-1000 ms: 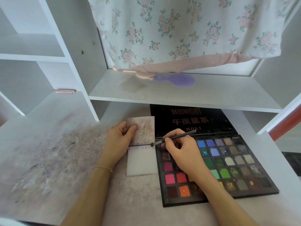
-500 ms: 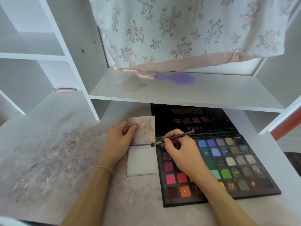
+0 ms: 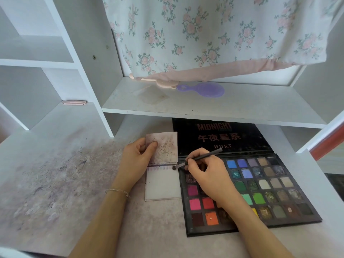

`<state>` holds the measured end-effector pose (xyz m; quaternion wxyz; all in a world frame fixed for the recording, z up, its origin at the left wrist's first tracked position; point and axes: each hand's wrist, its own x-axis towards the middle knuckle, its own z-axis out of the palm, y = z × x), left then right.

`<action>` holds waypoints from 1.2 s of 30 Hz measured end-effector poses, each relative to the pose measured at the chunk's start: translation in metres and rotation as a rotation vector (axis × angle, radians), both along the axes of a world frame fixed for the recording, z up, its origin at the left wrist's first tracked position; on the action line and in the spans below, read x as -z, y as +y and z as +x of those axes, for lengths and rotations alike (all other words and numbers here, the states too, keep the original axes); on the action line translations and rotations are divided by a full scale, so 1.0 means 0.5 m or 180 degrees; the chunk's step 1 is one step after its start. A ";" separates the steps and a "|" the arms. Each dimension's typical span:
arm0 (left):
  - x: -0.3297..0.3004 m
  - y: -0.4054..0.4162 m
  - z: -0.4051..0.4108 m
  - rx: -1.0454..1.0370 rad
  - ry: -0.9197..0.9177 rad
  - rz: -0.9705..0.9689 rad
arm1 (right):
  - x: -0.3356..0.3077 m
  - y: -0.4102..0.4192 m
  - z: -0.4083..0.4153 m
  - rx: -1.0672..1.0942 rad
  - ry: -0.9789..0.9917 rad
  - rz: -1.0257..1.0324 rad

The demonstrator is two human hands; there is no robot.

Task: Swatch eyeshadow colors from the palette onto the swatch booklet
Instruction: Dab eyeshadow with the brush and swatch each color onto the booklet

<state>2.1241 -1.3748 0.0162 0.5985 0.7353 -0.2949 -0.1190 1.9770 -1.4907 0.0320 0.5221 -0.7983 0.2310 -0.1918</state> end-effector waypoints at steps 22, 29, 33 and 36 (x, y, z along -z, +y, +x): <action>-0.004 0.002 -0.006 -0.0120 -0.0028 0.0113 | -0.002 0.043 -0.115 0.0568 -0.0858 -0.0205; -0.004 0.000 -0.014 -0.0152 -0.0177 0.0193 | 0.001 0.025 -0.104 0.0501 -0.0738 -0.0772; -0.007 -0.001 -0.016 -0.0100 -0.0119 0.0134 | 0.006 0.021 -0.102 0.0500 -0.0734 -0.0719; -0.004 0.000 -0.015 -0.0084 -0.0061 0.0141 | 0.010 0.018 -0.096 0.0557 -0.0589 -0.0605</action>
